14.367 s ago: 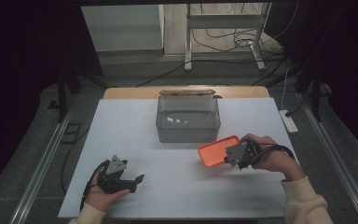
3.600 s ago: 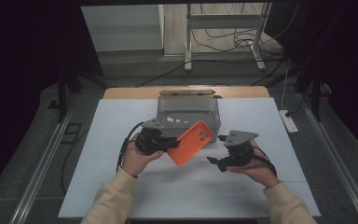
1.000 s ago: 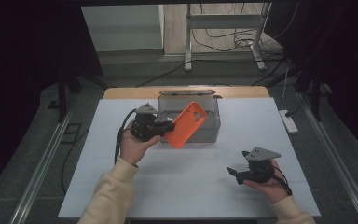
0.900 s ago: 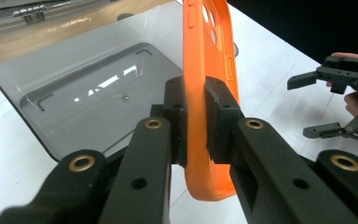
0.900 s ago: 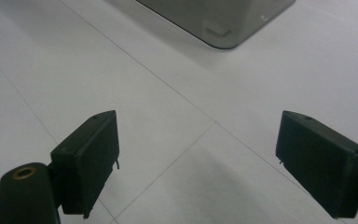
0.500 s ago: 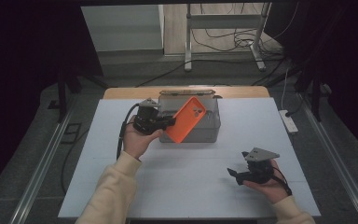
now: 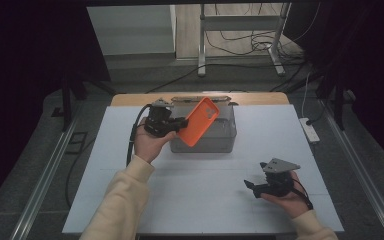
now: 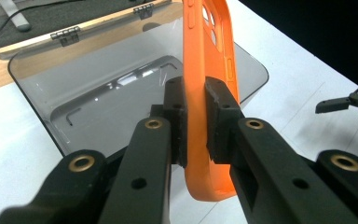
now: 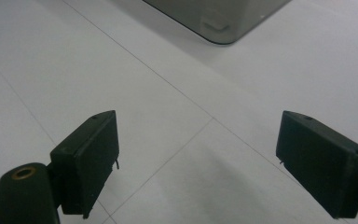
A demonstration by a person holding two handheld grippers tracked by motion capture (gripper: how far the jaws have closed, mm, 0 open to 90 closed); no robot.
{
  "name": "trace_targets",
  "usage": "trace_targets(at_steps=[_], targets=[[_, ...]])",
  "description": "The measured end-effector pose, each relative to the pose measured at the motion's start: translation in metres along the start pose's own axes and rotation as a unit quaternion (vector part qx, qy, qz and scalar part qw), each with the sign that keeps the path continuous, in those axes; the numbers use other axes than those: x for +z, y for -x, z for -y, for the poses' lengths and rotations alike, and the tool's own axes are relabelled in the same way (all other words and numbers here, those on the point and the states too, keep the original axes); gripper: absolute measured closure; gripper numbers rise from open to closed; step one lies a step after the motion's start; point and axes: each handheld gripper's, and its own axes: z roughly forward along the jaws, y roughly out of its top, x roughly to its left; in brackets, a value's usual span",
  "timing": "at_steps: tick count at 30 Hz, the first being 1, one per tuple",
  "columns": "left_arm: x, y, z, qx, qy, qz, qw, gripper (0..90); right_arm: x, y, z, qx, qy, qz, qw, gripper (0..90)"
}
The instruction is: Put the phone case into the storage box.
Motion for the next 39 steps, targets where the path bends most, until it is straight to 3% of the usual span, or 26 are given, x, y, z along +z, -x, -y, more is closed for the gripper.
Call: trace_targets(at_steps=[10,39], targets=[[0.002,-0.001,-0.010,-0.001,0.001,-0.012,0.9999,81.0,0.001,-0.001,0.000,0.000,0.000,0.000,1.0000,13.2],[0.005,-0.006,-0.019,-0.005,0.003,-0.017,0.9998,81.0,0.000,0.001,0.001,0.011,0.002,-0.002,0.9999,12.8]])
